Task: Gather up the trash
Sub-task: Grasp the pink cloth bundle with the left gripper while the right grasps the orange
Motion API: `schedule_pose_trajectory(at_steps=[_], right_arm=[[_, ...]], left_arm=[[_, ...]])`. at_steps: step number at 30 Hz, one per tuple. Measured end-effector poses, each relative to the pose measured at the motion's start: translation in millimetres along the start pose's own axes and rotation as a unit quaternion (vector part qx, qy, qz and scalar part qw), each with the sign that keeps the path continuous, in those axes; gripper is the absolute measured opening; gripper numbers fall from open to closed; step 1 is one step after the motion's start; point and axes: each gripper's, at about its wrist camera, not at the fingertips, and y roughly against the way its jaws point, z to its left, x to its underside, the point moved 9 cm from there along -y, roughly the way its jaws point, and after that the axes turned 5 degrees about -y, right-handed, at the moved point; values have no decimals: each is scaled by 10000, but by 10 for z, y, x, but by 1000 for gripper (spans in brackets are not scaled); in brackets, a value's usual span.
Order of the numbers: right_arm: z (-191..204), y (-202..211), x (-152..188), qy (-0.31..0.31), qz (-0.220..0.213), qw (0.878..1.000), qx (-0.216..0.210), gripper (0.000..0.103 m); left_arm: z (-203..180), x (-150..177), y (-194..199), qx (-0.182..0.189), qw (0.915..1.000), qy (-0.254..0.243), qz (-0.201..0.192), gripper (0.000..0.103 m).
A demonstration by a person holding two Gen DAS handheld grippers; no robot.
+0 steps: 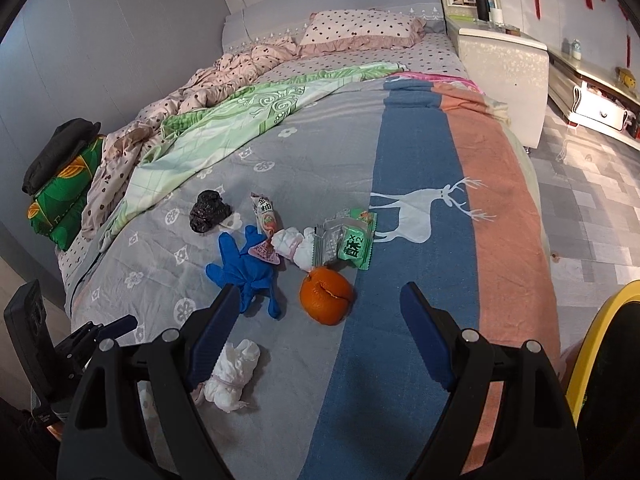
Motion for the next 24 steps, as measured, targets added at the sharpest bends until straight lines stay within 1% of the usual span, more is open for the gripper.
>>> schedule_pose_trajectory(at_steps=[7,16,19,22,24], right_arm=[[47,-397,115,155,288,9994,144,78],[61,-849,219,275,636,9970,330,71],[46,-959,232,287,678,9965,403,69],[12,-1058,242,248,726,9960,459,68],[1,-1123,255,250,784,9955,466,64]], left_arm=[[16,151,-183,83,9998,16,187,82],[-16,320,-373,229,9990,7,392,81],[-15,349,-405,276,9988,8,413,78],[-31,382,-414,381,9984,22,414,73],[-59,399,-414,411,9984,-48,392,68]])
